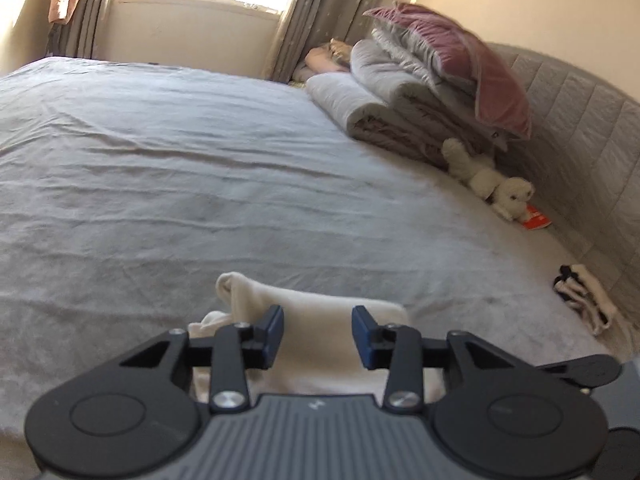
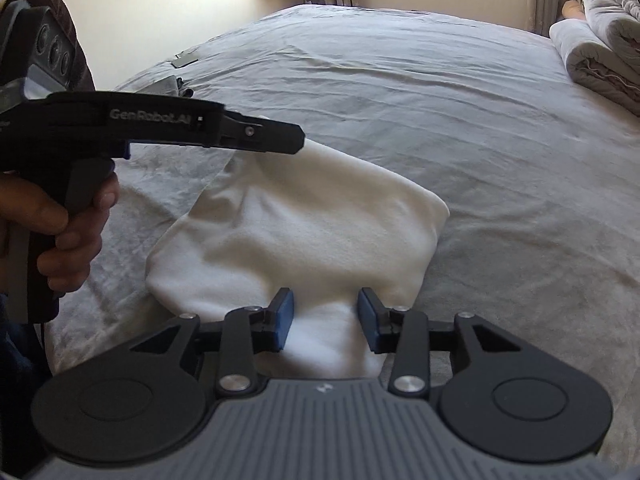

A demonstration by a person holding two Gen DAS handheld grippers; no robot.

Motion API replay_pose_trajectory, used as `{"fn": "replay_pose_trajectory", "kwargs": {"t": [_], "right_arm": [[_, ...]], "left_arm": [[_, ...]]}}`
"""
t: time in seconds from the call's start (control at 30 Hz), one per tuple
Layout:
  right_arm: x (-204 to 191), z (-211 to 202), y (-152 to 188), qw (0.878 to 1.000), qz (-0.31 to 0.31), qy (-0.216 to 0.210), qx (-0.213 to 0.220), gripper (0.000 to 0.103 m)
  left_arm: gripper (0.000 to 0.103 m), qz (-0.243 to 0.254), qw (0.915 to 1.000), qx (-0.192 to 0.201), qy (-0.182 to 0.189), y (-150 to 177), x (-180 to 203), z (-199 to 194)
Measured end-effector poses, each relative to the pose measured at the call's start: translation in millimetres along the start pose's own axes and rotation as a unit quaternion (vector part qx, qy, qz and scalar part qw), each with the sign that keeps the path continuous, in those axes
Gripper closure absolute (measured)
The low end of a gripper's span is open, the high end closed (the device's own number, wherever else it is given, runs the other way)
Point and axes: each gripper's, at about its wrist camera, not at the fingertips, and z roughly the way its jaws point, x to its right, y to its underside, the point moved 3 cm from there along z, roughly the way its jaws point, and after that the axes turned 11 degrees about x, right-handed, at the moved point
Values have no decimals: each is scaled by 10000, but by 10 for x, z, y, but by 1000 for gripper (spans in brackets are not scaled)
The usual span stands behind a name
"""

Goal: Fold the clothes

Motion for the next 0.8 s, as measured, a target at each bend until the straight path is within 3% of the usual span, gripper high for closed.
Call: {"fn": "replay_pose_trajectory", "kwargs": {"t": [0.07,0.23,0.43,0.53,0.67,0.8], "right_arm": [[6,-7,-4,10000,-4,-2,26,61],[55,-135,-102,9997,3,-171,151,61],[-33,-164,-53,9968,-29,-770,-223,63],[-182,-51,59,9972,-225,-651,-305,57],[-147,-34,67,9972,-71,-680,-304,57],[-143,-34,72,9971,-55,-683,-319,57]], "left_arm": [[91,41,9995,-125,-286,56,-51,96],[96,-125,9991,-203,-361,75,-184,98],[97,9,9991,-191,-378,102,-145,92],[97,-17,9992,-173,-370,90,-149,77],[97,-298,9991,-121,-288,30,-186,-48],[80,-92,9999,25,-68,55,-41,-310]]}}
